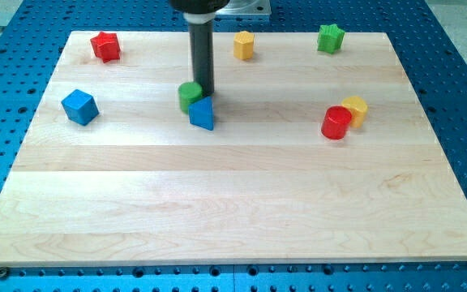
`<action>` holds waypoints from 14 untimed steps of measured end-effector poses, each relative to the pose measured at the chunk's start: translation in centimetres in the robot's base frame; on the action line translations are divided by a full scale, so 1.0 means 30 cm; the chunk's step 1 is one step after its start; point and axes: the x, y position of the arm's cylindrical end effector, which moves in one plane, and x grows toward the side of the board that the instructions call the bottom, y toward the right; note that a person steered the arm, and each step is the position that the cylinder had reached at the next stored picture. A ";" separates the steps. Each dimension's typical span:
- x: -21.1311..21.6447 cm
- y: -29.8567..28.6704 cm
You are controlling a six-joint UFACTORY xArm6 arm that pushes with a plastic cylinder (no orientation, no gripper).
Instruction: Place the green circle diagonally to the bottom left of the red circle
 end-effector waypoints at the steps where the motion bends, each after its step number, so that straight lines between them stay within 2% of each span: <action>1: 0.230 -0.040; 4: 0.086 -0.156; 5: 0.230 -0.223; 6: 0.283 -0.177; 7: 0.273 -0.302; 8: 0.257 -0.190; 9: 0.359 -0.207; 10: 0.260 -0.266; 11: 0.344 -0.390; 12: 0.429 -0.205; 13: 0.477 -0.098; 14: 0.419 -0.230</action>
